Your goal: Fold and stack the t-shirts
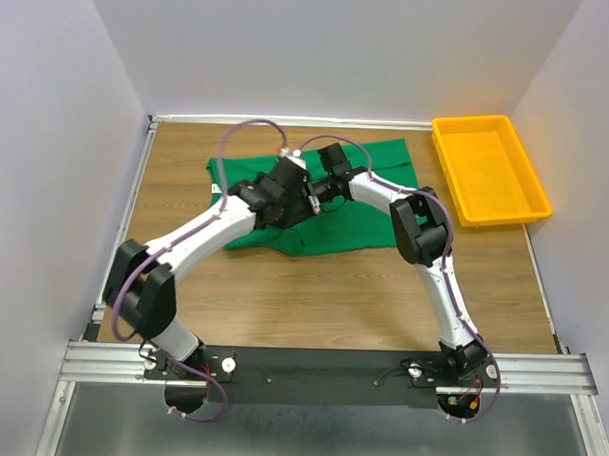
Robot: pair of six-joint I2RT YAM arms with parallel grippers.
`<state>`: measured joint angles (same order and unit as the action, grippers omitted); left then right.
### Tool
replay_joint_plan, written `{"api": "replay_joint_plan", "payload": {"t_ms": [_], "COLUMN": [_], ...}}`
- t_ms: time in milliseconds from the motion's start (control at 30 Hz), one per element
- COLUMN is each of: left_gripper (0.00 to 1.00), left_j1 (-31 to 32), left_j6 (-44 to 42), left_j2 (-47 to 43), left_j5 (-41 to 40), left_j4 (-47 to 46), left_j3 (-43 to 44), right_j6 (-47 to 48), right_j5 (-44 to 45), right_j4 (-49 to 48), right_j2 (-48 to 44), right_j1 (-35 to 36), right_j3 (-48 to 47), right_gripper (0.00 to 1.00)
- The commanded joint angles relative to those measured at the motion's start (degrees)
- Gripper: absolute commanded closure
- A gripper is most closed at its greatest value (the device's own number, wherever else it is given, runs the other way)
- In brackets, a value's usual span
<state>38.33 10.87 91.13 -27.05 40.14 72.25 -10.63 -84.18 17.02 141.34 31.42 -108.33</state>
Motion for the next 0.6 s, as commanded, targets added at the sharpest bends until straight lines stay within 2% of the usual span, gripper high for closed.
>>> {"api": "replay_joint_plan", "payload": {"t_ms": [0, 33, 67, 100, 133, 233, 267, 333, 567], "left_gripper": [0.36, 0.36, 0.37, 0.37, 0.41, 0.46, 0.49, 0.52, 0.53], "left_j1": [-8.2, -11.0, -13.3, -18.5, -20.6, -28.0, -29.0, -30.0, -30.2], "left_j6": [10.6, 13.3, 14.8, 16.0, 18.4, 22.5, 25.3, 27.6, 33.0], "left_j2": [-9.1, -10.4, -12.0, -15.4, -17.3, -23.3, -24.2, -25.5, -25.9], "left_j5": [10.7, 17.4, 20.7, 23.8, 30.8, 39.8, 45.2, 51.1, 57.7], "left_j4": [-2.3, -4.4, -5.9, -7.4, -10.8, -16.0, -18.6, -21.7, -30.6], "left_j3": [1.3, -0.2, -1.9, -6.1, -8.4, -17.1, -19.1, -23.6, -31.9], "right_j6": [2.3, 2.5, 2.8, 3.6, 4.2, 6.1, 6.9, 7.5, 7.7], "right_j5": [-6.9, -6.6, -6.1, -5.6, -5.0, -4.2, -3.6, -3.4, -3.2], "right_j4": [0.4, 0.5, 0.5, 0.5, 0.6, 0.7, 0.7, 0.7, 0.7], "right_j2": [-3.0, -3.2, -3.6, -4.3, -4.8, -6.3, -6.6, -7.0, -7.4], "right_j1": [-0.2, -0.2, 0.0, 0.0, 0.0, 0.2, 0.3, 0.4, 0.8], "right_j3": [1.7, 1.9, 2.2, 2.5, 3.3, 4.4, 5.0, 5.2, 5.2], "right_gripper": [1.00, 0.99, 0.99, 0.99, 0.99, 1.00, 0.99, 1.00, 0.99]}}
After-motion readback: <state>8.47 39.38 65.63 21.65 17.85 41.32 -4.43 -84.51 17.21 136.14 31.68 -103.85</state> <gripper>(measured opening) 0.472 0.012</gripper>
